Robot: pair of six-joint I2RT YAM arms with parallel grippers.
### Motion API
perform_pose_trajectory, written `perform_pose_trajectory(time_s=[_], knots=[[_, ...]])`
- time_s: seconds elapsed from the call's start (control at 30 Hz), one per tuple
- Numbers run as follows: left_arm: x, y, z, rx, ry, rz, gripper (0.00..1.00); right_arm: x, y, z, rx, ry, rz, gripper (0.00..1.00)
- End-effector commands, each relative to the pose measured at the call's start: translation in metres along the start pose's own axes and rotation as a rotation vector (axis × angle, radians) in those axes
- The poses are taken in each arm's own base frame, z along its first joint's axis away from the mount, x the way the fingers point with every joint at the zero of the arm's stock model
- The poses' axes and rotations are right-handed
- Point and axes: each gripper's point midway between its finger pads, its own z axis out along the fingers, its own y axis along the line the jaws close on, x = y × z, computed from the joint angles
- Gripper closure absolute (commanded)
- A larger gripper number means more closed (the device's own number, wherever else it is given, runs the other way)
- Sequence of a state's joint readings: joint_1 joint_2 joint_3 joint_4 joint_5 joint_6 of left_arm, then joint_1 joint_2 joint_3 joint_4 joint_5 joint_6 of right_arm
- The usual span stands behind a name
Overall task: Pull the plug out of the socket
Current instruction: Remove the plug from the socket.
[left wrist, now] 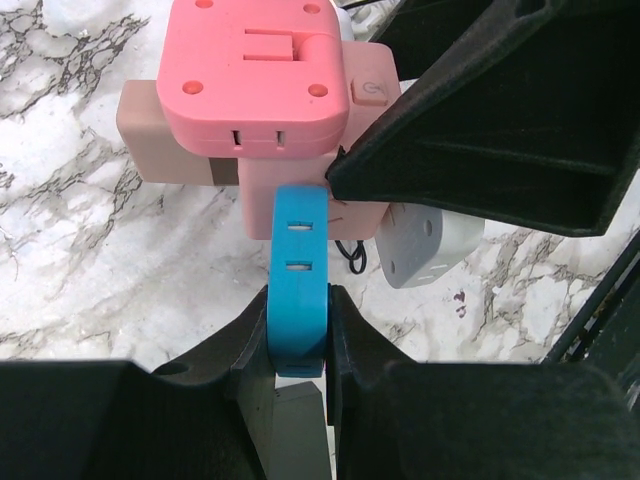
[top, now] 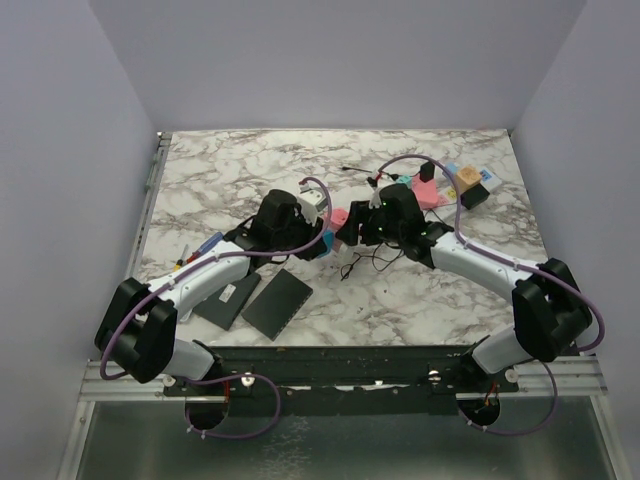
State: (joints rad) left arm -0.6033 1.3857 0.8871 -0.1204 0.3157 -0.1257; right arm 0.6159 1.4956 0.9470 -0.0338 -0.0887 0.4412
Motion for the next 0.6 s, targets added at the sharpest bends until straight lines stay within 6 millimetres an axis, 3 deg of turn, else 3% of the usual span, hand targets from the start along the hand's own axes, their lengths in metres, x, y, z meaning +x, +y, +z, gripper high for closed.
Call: perform_pose_trajectory(time_s=[0.0, 0.33, 0.57], knots=[[-0.023, -0.007, -0.009, 0.069, -0.05, 0.004, 1.0, -0.011, -0.002, -0.005, -0.032, -0.055, -0.09, 1.0], [-0.029, 0.002, -0.016, 0.094, -0.063, -0.026, 1.0, -0.014, 0.014, -0.018, -0.15, -0.072, -0.116, 1.0], [-0.027, 0.005, -0.014, 0.082, -0.057, -0.034, 1.0, -0.015, 0.013, -0.016, -0.144, -0.077, -0.089, 1.0]])
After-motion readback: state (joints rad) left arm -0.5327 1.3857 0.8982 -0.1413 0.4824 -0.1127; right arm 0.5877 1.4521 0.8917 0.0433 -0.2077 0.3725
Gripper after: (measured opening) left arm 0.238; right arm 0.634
